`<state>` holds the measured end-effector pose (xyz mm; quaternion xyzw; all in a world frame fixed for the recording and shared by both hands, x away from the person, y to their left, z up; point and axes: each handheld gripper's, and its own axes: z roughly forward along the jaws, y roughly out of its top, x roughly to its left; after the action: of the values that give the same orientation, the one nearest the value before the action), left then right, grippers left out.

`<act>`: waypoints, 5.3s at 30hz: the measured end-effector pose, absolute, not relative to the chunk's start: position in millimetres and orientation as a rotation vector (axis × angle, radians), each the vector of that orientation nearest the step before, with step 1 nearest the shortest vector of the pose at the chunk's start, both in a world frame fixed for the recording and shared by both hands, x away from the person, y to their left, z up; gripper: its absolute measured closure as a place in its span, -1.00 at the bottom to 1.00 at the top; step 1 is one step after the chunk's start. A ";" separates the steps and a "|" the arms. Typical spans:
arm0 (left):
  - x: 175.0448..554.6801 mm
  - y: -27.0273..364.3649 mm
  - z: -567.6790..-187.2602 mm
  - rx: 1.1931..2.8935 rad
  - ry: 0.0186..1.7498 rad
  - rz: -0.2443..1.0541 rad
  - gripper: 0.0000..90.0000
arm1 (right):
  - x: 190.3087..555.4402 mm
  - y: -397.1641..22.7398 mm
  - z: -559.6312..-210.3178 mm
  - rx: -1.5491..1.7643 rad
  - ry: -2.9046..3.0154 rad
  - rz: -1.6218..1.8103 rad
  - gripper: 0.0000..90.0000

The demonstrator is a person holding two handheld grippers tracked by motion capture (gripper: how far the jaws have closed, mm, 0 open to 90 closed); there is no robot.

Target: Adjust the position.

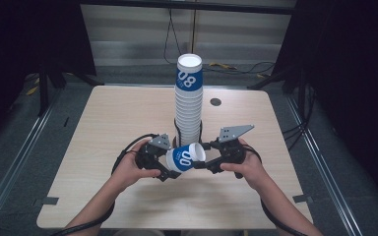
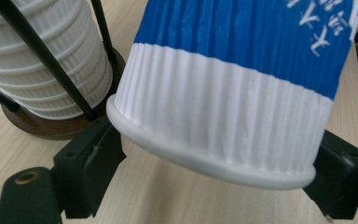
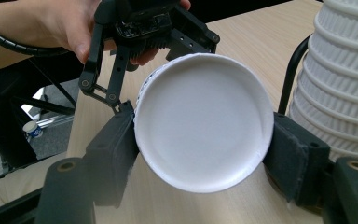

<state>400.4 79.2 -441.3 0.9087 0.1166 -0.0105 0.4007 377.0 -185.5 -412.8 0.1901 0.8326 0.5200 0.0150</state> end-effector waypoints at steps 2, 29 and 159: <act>400.4 79.1 -440.8 2.303 0.286 -0.022 -0.68 | 377.3 -185.7 -412.8 0.592 2.591 1.617 -0.35; 397.9 79.7 -433.2 2.288 0.188 -0.001 -0.09 | 381.8 -185.7 -413.3 0.607 2.587 1.610 -0.34; 399.4 50.6 -412.0 2.649 0.275 -0.216 -0.62 | 375.4 -136.9 -413.6 0.129 2.965 0.844 -0.33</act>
<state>399.4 50.6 -412.0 0.9641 0.0999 -0.0787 0.2329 375.4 -136.9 -413.6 0.0417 0.9606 0.2735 0.0281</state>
